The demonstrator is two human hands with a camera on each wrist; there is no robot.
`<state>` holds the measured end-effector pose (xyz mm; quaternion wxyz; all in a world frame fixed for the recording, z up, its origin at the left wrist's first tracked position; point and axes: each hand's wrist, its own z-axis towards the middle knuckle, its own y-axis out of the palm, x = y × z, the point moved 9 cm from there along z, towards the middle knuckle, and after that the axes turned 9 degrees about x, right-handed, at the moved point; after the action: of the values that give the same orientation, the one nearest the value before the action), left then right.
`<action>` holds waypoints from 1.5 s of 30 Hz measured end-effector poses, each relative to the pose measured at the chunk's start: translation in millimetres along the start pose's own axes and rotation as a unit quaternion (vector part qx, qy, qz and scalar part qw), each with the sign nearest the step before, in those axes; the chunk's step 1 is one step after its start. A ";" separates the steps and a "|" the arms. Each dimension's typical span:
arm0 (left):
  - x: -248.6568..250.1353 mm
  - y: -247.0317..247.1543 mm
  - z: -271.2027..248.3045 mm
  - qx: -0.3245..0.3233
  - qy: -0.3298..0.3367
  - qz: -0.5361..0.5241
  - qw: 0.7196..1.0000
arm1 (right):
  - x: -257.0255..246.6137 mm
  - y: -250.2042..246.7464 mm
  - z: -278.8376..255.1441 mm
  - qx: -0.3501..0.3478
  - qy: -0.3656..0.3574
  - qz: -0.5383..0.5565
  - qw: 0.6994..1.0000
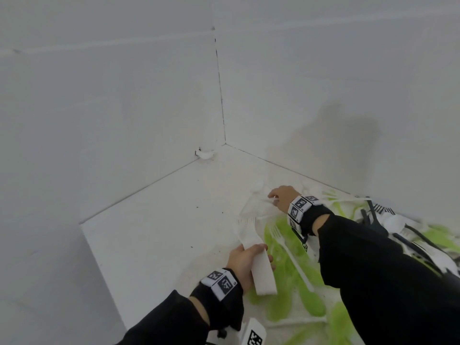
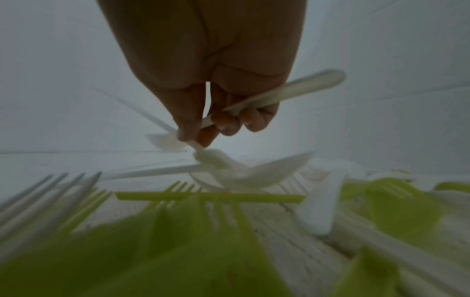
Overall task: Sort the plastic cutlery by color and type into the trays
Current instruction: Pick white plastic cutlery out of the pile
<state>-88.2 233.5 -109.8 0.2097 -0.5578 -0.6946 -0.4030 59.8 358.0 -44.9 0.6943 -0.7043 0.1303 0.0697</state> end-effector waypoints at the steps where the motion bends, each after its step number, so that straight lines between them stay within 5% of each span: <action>1: 0.0 0.0 0.3 0.002 0.002 0.000 1.000 | 0.1 -2.0 -0.1 0.003 0.005 0.000 1.000; 8: 2.1 -4.4 -2.1 0.022 0.005 -0.010 1.000 | -5.1 -24.0 -0.5 0.136 0.010 0.111 0.984; 13: 2.6 -7.4 -2.5 0.033 0.003 -0.015 0.999 | -26.3 19.5 -16.8 -0.090 -0.092 -0.016 0.992; 15: 2.1 -7.7 -1.6 0.032 0.005 -0.017 0.999 | -26.4 30.1 -21.1 -0.120 -0.099 -0.054 0.986; 23: 0.8 -7.2 -1.6 0.028 0.006 -0.016 0.999 | -22.1 -28.2 -19.0 0.036 -0.056 0.026 0.997; 30: 2.7 -12.5 -1.1 0.039 0.020 -0.021 0.999 | -21.8 -26.1 -47.2 -0.020 -0.077 -0.017 0.997; 34: 1.6 -14.7 -5.9 0.044 0.030 -0.024 0.998 | -2.6 -44.5 -49.2 0.036 0.018 0.075 0.996; 39: 0.1 -13.9 -12.5 0.046 0.031 -0.017 0.998 | 28.9 -61.1 -62.2 0.159 0.129 0.202 0.958; 42: 1.0 -11.9 -16.3 0.046 0.037 -0.015 0.998 | 36.7 -42.3 -72.3 0.121 0.182 0.252 0.943; 45: -1.0 -11.4 -19.6 0.049 0.041 -0.008 0.998 | 35.3 -30.5 -81.8 0.054 0.186 0.174 0.966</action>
<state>-101.8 216.7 -102.8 0.2618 -0.5241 -0.7090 -0.3926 95.3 273.5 -23.3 0.6722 -0.6328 0.3812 0.0500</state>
